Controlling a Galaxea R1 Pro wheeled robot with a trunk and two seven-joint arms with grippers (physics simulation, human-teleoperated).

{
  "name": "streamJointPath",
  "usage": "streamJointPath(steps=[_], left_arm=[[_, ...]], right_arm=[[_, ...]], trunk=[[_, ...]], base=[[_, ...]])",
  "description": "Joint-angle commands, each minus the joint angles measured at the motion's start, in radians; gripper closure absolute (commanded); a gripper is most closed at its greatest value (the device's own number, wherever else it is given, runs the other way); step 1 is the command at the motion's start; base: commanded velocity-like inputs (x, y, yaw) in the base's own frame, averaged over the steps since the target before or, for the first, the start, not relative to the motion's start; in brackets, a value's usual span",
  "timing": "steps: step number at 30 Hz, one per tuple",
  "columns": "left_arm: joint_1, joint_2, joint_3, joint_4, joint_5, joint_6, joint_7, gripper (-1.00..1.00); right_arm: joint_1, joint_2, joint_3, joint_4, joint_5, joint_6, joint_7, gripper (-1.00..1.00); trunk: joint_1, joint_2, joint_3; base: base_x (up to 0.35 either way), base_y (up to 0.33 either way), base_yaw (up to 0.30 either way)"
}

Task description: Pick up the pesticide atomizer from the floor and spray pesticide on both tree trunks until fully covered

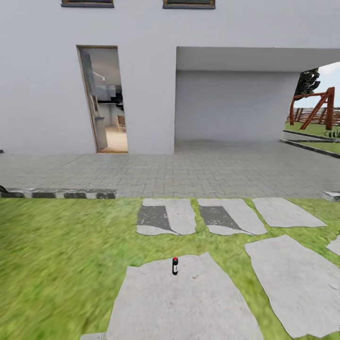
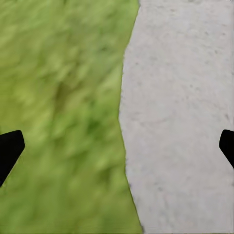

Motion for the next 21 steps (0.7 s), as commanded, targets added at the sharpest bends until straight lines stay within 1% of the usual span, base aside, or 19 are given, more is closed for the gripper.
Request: streamJointPath(steps=[1, 7, 11, 17, 21], left_arm=[[0.000, 0.000, 0.000, 0.000, 0.000, 0.000, 0.000, -1.00], [0.000, 0.000, 0.000, 0.000, -0.001, 0.000, 0.000, -1.00], [0.000, 0.000, 0.000, 0.000, -0.001, 0.000, 0.000, -1.00], [0.000, 0.000, 0.000, 0.000, -0.001, 0.000, 0.000, -1.00], [0.000, 0.000, 0.000, 0.000, -0.001, 0.000, 0.000, -1.00]], right_arm=[[0.000, 0.000, 0.000, 0.000, 0.000, 0.000, 0.000, -1.00], [0.000, 0.000, 0.000, 0.000, 0.000, 0.000, 0.000, -1.00], [0.000, 0.000, 0.000, 0.000, 0.000, 0.000, 0.000, -1.00], [0.000, 0.000, 0.000, 0.000, 0.000, 0.000, 0.000, -1.00], [0.000, 0.000, 0.000, 0.000, 0.000, 0.000, 0.000, -1.00]], trunk=[[0.000, 0.000, 0.001], [0.000, 0.000, 0.007], [0.000, 0.000, 0.010], [0.000, 0.000, 0.016], [0.000, 0.000, 0.019]], base=[[0.000, 0.307, -0.217], [0.000, 0.298, -0.217], [0.000, 0.226, -0.217], [0.000, 0.173, -0.217], [0.000, 0.081, -0.217]])
